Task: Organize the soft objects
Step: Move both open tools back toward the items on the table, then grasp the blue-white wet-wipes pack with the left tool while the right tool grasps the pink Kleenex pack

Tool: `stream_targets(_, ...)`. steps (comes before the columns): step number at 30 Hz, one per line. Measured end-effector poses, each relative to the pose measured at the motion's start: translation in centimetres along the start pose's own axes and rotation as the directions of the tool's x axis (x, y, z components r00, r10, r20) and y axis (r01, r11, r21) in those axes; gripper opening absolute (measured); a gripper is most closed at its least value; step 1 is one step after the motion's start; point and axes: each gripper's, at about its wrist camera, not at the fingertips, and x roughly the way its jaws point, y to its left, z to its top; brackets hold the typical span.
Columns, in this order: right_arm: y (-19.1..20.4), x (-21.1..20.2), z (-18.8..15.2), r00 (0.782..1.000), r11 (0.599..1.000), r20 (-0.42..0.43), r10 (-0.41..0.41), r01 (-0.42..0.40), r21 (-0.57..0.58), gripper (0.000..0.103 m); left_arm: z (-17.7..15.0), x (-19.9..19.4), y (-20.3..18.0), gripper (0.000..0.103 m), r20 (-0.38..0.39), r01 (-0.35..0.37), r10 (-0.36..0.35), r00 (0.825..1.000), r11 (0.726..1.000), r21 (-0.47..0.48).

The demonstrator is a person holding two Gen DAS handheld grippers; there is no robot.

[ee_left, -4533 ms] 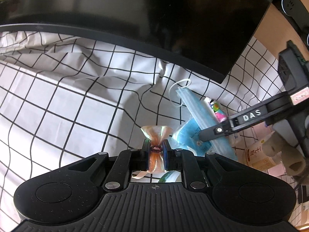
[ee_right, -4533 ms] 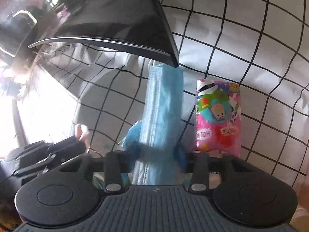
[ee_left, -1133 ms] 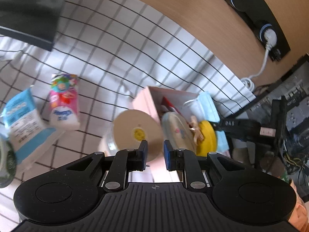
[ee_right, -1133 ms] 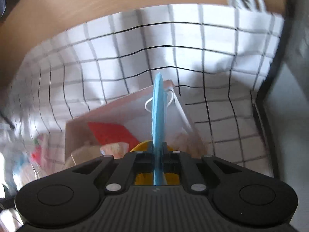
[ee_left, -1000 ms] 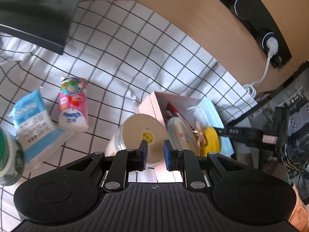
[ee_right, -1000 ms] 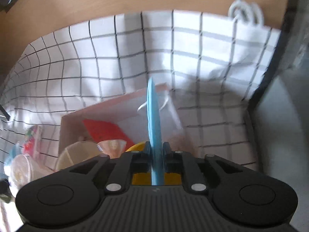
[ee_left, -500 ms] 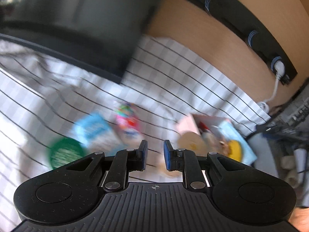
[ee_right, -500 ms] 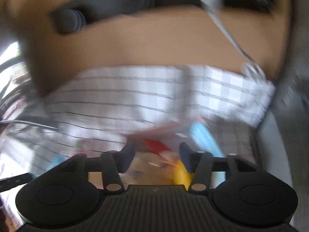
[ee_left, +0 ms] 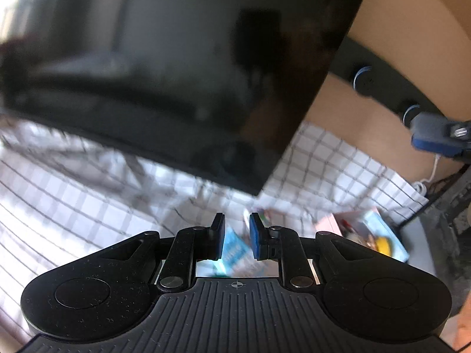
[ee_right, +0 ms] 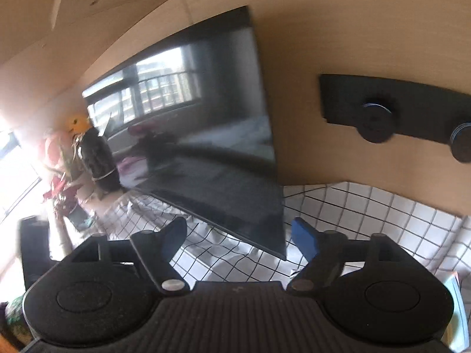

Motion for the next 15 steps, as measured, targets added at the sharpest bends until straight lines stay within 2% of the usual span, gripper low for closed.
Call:
stream_targets(2,-0.4,0.9,-0.7,0.999,0.999,-0.025,-0.023,0.022,-0.029,0.079,-0.3,3.0,0.1,0.020,-0.087,0.012,-0.014,0.996,1.000,-0.026)
stream_targets(6,-2.8,2.9,-2.7,0.993,0.994,-0.081,-0.090,0.085,-0.069,0.079,-1.8,10.2,0.5,0.020,-0.265,-0.018,-0.017,0.964,0.992,-0.128)
stream_targets(9,-5.8,4.2,-4.2,0.990,0.993,-0.092,-0.107,0.102,-0.059,0.079,-2.6,14.0,0.8,0.020,-0.330,-0.057,-0.022,0.944,0.972,-0.229)
stream_targets(11,-7.8,5.0,-5.3,0.990,0.995,-0.103,-0.100,0.098,-0.027,0.079,-2.7,15.9,0.7,0.020,-0.357,-0.098,-0.001,0.934,0.961,-0.259)
stream_targets(15,-12.2,7.1,-7.6,0.988,0.993,-0.136,-0.080,0.090,0.070,0.079,-2.7,19.4,-0.6,0.021,-0.422,-0.207,0.103,0.901,0.956,-0.208)
